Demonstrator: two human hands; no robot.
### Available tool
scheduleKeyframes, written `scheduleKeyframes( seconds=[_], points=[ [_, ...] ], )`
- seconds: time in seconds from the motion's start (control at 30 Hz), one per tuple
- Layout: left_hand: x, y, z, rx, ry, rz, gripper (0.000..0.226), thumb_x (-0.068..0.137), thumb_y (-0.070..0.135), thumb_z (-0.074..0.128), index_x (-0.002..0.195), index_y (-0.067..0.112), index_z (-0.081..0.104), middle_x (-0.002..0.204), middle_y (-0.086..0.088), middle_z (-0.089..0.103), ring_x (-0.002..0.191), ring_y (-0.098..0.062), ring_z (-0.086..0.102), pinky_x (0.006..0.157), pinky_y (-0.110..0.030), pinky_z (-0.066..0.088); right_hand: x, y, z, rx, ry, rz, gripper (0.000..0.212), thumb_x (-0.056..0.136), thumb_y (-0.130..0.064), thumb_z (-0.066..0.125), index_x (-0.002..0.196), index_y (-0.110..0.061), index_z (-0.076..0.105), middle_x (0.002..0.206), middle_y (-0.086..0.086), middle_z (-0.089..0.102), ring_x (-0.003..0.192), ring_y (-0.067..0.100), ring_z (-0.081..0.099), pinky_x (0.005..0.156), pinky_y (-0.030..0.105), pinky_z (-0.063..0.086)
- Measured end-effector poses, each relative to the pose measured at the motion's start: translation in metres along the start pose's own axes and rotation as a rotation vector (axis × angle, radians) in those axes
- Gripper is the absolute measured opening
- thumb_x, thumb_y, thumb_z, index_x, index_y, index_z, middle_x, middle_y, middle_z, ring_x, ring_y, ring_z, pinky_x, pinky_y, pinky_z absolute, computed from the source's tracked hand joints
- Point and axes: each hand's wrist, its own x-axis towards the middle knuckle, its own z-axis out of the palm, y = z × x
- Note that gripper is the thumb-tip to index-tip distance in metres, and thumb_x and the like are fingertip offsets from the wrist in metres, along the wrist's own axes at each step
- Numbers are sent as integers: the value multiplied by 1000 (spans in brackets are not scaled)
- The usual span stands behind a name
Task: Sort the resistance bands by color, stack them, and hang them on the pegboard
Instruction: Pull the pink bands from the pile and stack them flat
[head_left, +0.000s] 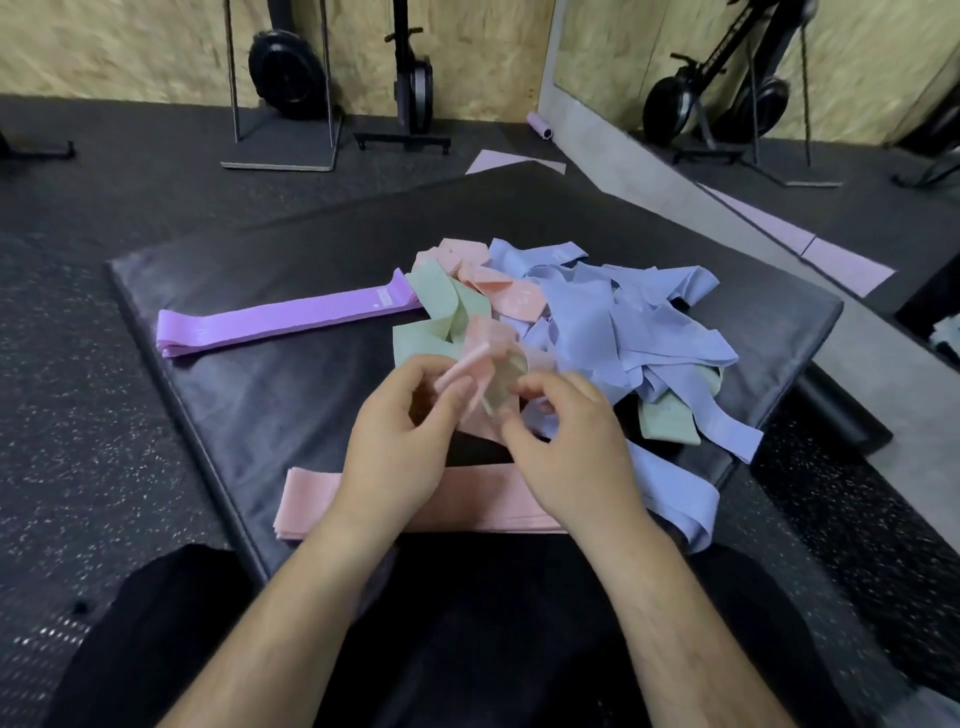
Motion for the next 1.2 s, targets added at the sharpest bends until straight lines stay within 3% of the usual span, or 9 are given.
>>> scheduleKeyframes(
  seconds=[0.23, 0.37, 0.47, 0.6, 0.7, 0.77, 0.9, 1.03, 1.2],
  points=[
    [2, -8, -20, -270, 25, -136, 10, 102, 22, 60, 109, 21, 66, 99, -7, 73, 89, -20, 70, 74, -23, 55, -7, -29, 12, 148, -39, -26, 20, 88, -34, 71, 108, -35, 71, 109, -22, 60, 109, 3, 55, 90, 19, 45],
    [0, 2, -25, -456, 12, -181, 19, 105, 15, 51, 118, 15, 65, 99, -9, 73, 83, -10, 72, 65, -18, 53, -11, -46, 17, 158, -18, -81, 31, 82, -31, 77, 111, -36, 68, 106, -20, 61, 102, 2, 57, 81, 11, 43],
    [-1, 2, -30, -554, -13, -163, 25, 108, 14, 43, 126, 17, 60, 108, -7, 75, 95, -21, 74, 72, -29, 59, -8, -51, 22, 145, -10, -77, 29, 87, -27, 74, 112, -36, 65, 109, -22, 62, 102, 2, 60, 83, 19, 50],
    [-4, -3, -34, -442, -37, -8, 37, 102, -7, 44, 126, 20, 50, 116, -3, 73, 109, -21, 70, 87, -39, 58, -1, -60, 16, 228, 20, -11, 17, 101, -21, 56, 110, -27, 68, 104, -18, 71, 92, -1, 64, 76, 15, 47],
    [-4, -6, -40, -171, -60, 153, 44, 95, 1, 62, 128, 28, 52, 123, 10, 69, 121, -14, 62, 93, -37, 52, 4, -72, 6, 356, -57, 54, 17, 102, -19, 55, 114, -27, 62, 97, -13, 76, 93, -4, 67, 74, 11, 48],
    [-2, -5, -42, -118, -38, 170, 40, 94, 10, 69, 126, 31, 56, 118, 19, 68, 120, -8, 61, 92, -30, 51, 6, -79, 2, 485, -144, 97, 17, 102, -14, 54, 117, -23, 54, 94, -8, 78, 95, 1, 70, 77, 13, 52],
    [1, -3, -46, -101, 24, 145, 22, 94, 19, 71, 106, 36, 66, 97, 25, 69, 93, -1, 65, 77, -20, 49, 9, -78, -1, 471, -173, 86, 20, 101, -16, 57, 112, -32, 53, 108, -3, 76, 106, 14, 69, 93, 41, 56],
    [3, -9, -45, -126, 54, 134, 15, 95, 20, 71, 103, 33, 70, 93, 15, 69, 85, -11, 65, 81, -43, 56, 10, -78, -4, 544, -241, 119, 30, 99, -14, 61, 123, -29, 52, 99, -6, 78, 102, 14, 71, 82, 26, 52],
    [3, -10, -44, -283, 23, 59, 32, 89, 29, 73, 119, 35, 64, 103, 0, 68, 92, -20, 69, 90, -50, 57, 21, -87, -5, 494, -170, 79, 40, 93, -1, 63, 125, -26, 59, 98, 0, 78, 97, 18, 73, 84, 30, 56]
  ],
)
